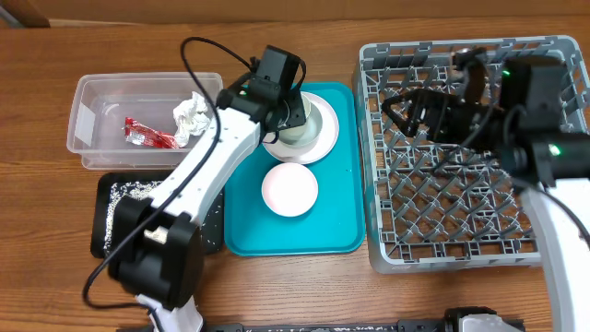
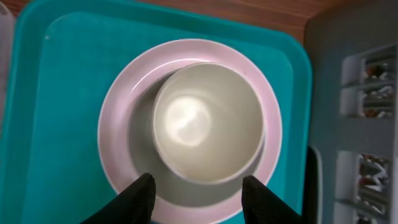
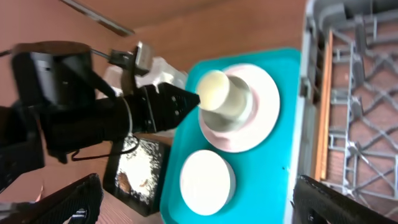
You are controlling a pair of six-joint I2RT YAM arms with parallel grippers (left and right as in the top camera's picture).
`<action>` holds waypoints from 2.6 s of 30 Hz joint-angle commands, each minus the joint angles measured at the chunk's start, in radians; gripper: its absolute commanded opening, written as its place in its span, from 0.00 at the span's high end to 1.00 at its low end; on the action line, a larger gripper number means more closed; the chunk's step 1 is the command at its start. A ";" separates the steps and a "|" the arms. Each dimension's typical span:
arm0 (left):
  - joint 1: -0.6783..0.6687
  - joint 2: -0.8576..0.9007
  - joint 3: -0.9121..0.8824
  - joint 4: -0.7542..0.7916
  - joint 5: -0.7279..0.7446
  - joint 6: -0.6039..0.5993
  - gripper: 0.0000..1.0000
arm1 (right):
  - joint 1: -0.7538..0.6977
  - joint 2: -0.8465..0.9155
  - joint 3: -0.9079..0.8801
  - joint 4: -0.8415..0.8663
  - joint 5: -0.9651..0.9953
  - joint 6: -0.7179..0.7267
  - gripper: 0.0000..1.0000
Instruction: Sort waste into correct bins and load items into the dishwasher
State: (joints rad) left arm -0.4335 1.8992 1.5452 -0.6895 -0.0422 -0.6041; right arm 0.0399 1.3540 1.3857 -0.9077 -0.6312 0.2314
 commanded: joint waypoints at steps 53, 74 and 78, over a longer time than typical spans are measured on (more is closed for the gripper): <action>0.065 0.093 -0.028 0.048 0.063 -0.063 0.83 | -0.002 0.114 0.021 -0.005 0.186 -0.029 0.00; 0.045 0.092 -0.031 0.024 0.070 -0.073 0.96 | -0.002 0.114 0.021 -0.042 0.187 -0.029 0.00; 0.062 0.075 -0.021 0.025 0.098 -0.072 0.96 | -0.003 0.114 0.021 -0.053 0.187 -0.030 0.00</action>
State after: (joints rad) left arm -0.3847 1.9800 1.5284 -0.6651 0.0288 -0.6640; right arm 0.0399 1.4654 1.3857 -0.9634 -0.4515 0.2085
